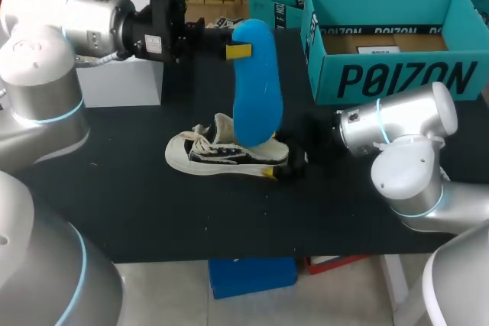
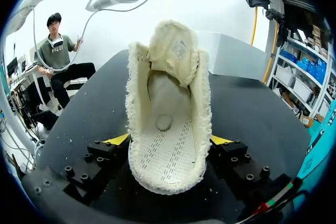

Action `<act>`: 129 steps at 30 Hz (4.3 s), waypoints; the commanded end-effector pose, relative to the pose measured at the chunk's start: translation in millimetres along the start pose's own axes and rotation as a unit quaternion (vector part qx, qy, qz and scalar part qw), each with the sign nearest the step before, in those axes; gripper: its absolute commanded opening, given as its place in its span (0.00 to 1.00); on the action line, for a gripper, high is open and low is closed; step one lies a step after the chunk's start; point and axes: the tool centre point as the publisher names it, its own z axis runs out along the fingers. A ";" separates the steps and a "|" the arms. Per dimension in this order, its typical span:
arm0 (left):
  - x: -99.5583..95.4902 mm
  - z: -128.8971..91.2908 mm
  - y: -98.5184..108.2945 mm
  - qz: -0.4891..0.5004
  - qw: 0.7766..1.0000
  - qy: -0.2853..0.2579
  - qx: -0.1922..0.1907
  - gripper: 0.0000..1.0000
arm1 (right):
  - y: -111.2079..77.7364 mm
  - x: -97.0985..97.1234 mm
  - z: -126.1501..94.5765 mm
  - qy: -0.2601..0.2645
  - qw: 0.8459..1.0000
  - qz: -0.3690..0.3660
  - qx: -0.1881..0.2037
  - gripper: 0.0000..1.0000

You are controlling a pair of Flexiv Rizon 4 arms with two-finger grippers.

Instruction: Take the shoe out of the shoebox, open the shoe tongue, remove and reinsert the insole, then place the shoe into the shoebox

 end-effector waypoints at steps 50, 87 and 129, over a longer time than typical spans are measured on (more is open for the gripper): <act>24.1 0.1 -37.4 -0.028 0.999 -0.004 0.024 0.00 | 15.4 -14.3 -50.0 0.040 0.978 -0.005 0.205 1.00; 24.1 0.1 -37.4 -0.028 0.999 -0.004 0.024 0.00 | 53.8 -17.2 -47.1 0.055 0.912 -0.033 0.406 1.00; 24.1 0.1 -37.4 -0.028 0.999 -0.004 0.024 0.00 | 16.9 -10.8 -51.9 0.023 0.982 -0.009 0.185 1.00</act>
